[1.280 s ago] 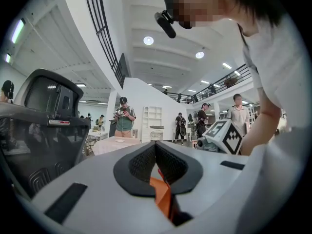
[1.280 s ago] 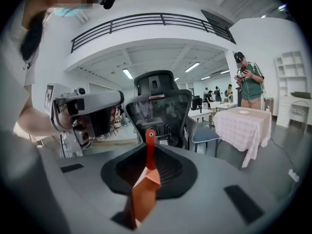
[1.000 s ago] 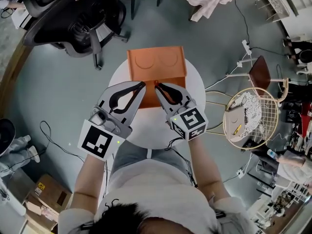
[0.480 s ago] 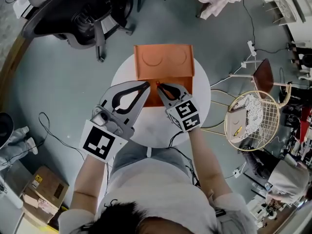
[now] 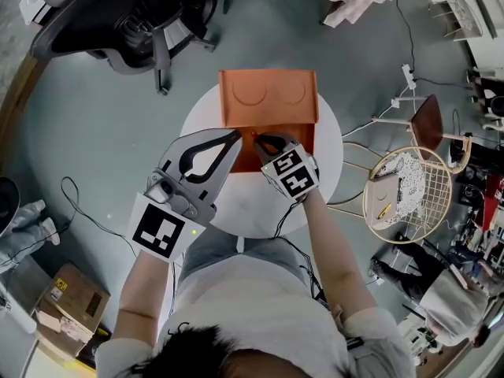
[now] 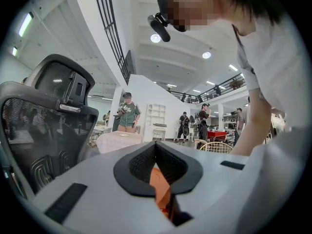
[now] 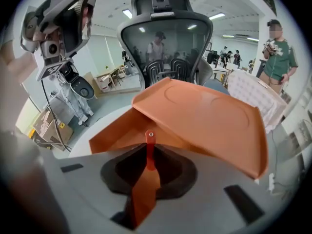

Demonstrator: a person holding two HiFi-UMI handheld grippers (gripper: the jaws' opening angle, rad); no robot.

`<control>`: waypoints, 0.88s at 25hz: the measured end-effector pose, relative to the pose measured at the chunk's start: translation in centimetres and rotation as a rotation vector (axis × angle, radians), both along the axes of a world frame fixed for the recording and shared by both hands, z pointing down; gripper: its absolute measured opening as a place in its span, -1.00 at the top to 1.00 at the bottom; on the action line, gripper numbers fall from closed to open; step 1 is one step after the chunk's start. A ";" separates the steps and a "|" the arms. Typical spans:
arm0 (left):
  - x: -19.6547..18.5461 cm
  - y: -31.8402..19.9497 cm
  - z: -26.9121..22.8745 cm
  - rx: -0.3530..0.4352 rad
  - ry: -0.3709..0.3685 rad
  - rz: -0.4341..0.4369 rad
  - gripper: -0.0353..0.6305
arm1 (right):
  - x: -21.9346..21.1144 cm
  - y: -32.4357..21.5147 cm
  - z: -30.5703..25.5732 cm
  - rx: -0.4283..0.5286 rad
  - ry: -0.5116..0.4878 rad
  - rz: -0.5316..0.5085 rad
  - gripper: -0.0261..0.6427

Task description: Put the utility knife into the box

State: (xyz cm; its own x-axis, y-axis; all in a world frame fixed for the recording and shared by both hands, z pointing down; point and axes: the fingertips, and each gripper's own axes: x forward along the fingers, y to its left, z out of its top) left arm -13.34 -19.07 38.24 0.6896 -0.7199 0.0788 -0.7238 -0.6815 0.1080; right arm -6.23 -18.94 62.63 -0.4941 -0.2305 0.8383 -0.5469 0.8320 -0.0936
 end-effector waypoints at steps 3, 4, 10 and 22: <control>-0.4 -0.3 0.2 -0.005 0.003 -0.006 0.87 | 0.0 0.1 1.1 -0.029 0.048 -0.022 0.75; -0.5 -0.4 0.3 -0.006 0.004 -0.008 0.87 | 0.0 0.2 1.4 -0.036 0.063 -0.028 0.75; -0.7 -0.4 0.7 -0.014 0.000 -0.017 0.87 | 0.3 0.3 2.6 -0.066 0.134 -0.062 0.75; -0.6 -0.3 0.8 -0.015 -0.003 -0.026 0.87 | 0.1 0.5 3.3 -0.097 0.162 -0.087 0.74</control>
